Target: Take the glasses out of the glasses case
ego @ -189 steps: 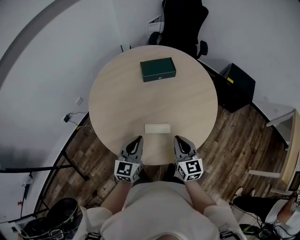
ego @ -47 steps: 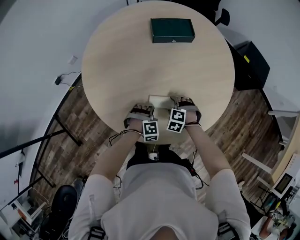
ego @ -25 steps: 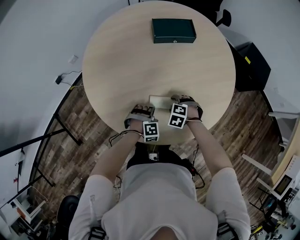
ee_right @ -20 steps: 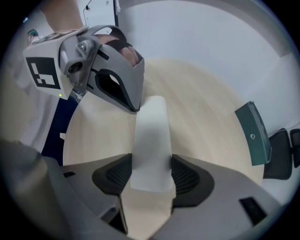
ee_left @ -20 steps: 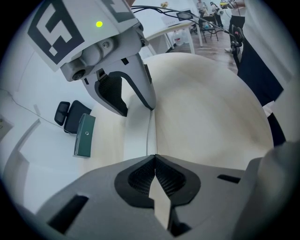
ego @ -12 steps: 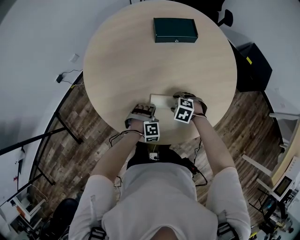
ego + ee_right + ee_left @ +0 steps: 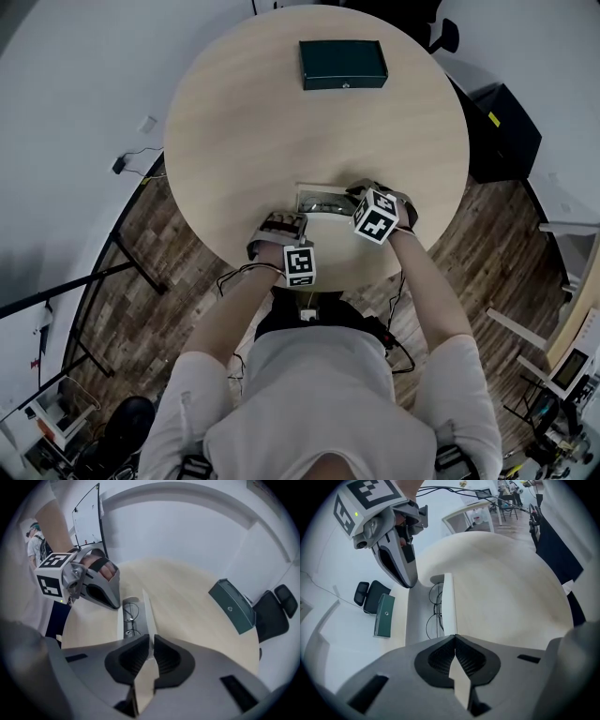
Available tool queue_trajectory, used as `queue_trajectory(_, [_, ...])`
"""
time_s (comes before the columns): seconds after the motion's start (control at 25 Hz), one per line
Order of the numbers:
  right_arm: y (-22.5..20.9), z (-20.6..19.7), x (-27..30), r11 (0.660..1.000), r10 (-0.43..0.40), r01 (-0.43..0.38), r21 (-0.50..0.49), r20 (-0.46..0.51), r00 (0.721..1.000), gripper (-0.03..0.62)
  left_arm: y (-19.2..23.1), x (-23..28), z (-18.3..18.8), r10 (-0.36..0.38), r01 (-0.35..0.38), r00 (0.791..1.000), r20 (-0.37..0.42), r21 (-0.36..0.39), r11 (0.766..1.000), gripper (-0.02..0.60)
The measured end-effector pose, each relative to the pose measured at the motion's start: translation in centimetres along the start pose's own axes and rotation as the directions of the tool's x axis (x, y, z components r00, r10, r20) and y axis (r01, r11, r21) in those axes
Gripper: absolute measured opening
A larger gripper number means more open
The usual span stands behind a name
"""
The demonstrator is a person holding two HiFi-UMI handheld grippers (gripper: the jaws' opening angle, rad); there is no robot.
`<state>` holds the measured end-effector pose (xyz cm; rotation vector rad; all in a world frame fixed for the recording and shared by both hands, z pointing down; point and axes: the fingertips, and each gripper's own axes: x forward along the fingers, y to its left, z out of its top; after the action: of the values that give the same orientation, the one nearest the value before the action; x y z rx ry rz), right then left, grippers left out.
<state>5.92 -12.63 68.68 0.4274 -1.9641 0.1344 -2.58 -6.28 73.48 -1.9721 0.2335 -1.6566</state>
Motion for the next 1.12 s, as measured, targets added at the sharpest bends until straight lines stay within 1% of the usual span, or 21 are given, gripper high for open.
queue_trajectory(0.16, [-1.9, 0.0, 0.2, 0.994, -0.063, 0.061, 0.087, 0.022, 0.998, 0.037, 0.1, 0.1, 0.0, 0.001, -0.001, 1.000, -0.004, 0.001, 1.000, 0.009])
queue_trajectory(0.28, [-2.8, 0.1, 0.6, 0.988, -0.109, 0.106, 0.112, 0.022, 0.994, 0.037, 0.1, 0.1, 0.0, 0.002, -0.002, 1.000, -0.005, 0.000, 1.000, 0.009])
queue_trajectory(0.44, [-3.8, 0.2, 1.0, 0.980, -0.150, 0.147, 0.131, 0.018, 0.988, 0.038, 0.0, 0.0, 0.0, 0.003, -0.003, 1.000, -0.010, -0.001, 1.000, 0.009])
queue_trajectory(0.56, [-4.0, 0.3, 1.0, 0.978, -0.163, 0.160, 0.132, 0.017, 0.986, 0.038, 0.0, -0.1, 0.0, 0.003, -0.003, 1.000, -0.012, -0.009, 1.000, 0.009])
queue_trajectory(0.68, [-3.5, 0.4, 0.6, 0.980, -0.160, 0.156, 0.125, 0.024, 0.987, 0.038, 0.1, -0.1, 0.0, 0.007, -0.007, 1.000, -0.012, -0.030, 1.000, 0.009])
queue_trajectory(0.8, [-3.1, 0.4, 0.3, 0.979, -0.165, 0.160, 0.124, 0.035, 0.986, 0.038, 0.1, 0.0, -0.1, 0.009, -0.009, 1.000, -0.011, -0.037, 0.999, 0.009])
queue_trajectory(0.92, [-3.4, 0.6, -0.6, 0.970, -0.199, 0.187, 0.156, 0.062, 0.978, 0.037, 0.2, 0.1, -0.1, 0.008, -0.008, 1.000, -0.010, -0.050, 0.999, 0.009])
queue_trajectory(1.0, [-3.8, 1.0, -1.3, 0.962, -0.226, 0.208, 0.179, 0.088, 0.970, 0.024, 0.3, 0.1, -0.1, 0.006, -0.007, 1.000, -0.012, -0.067, 0.998, 0.009])
queue_trajectory(1.12, [-3.9, 1.5, -2.3, 0.955, -0.256, 0.231, 0.188, 0.123, 0.959, 0.014, 0.2, 0.1, -0.1, 0.005, -0.006, 1.000, -0.012, -0.069, 0.998, 0.009])
